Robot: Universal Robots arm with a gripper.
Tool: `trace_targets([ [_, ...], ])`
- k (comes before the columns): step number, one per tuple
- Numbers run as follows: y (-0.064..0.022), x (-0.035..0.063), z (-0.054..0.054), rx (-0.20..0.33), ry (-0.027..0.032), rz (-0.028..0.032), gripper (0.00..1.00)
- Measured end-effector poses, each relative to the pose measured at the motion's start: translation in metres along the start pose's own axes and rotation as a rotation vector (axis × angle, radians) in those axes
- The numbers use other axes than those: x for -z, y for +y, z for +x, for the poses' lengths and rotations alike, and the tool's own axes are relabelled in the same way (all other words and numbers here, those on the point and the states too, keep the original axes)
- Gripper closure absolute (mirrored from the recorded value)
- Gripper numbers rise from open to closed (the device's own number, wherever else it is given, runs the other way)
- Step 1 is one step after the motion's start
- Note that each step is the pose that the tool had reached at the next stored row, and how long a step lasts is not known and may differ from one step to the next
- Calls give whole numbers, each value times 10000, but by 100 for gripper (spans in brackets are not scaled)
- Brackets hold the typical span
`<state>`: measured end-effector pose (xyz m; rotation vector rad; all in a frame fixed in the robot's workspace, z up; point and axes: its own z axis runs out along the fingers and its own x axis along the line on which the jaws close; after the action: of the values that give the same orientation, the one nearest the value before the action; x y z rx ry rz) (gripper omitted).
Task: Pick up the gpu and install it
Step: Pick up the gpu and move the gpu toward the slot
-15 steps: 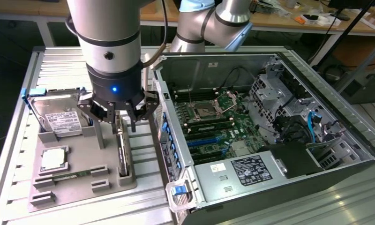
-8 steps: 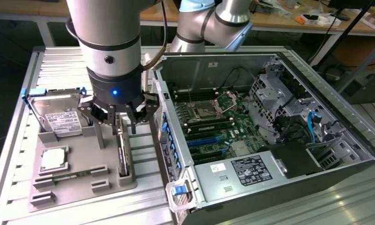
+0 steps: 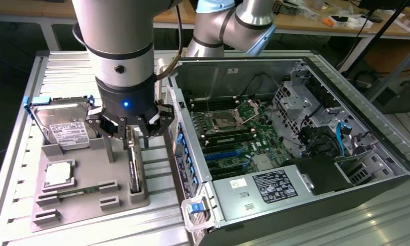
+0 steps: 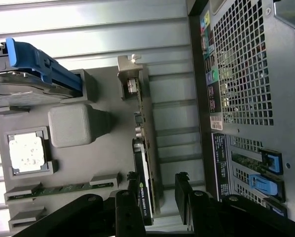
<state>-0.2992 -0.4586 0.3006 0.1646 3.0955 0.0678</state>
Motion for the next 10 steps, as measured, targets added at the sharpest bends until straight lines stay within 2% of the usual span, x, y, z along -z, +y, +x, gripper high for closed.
trace_targets([
  [10, -30, -42, -2, 0, -1, -1, 58],
])
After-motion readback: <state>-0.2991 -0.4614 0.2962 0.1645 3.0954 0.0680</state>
